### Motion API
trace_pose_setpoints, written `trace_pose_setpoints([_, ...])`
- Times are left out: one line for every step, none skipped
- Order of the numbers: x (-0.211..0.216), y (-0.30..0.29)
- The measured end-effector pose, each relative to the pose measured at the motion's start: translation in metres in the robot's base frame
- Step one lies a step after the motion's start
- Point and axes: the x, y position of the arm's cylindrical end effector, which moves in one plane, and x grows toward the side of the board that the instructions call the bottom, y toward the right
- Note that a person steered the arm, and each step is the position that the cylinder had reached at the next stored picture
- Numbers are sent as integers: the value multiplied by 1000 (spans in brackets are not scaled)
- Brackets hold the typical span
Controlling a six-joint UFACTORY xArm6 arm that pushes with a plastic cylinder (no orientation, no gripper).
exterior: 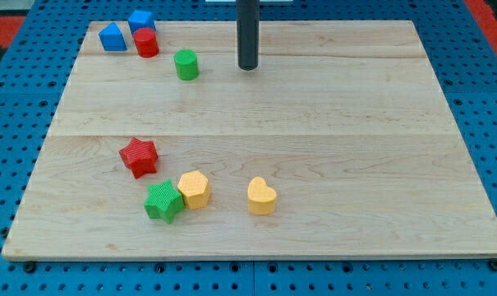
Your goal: Push yellow heart closer to the green circle
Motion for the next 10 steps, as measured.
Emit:
trace_pose_setpoints([18, -58])
trace_pose_setpoints([7, -99])
trace_pose_setpoints([2, -80])
trace_pose_setpoints([41, 26])
trace_pose_setpoints([127, 100])
trace_pose_setpoints([207, 126])
trace_pose_setpoints([247, 90])
trace_pose_setpoints([249, 67])
trace_pose_setpoints([256, 31])
trace_pose_setpoints([284, 29])
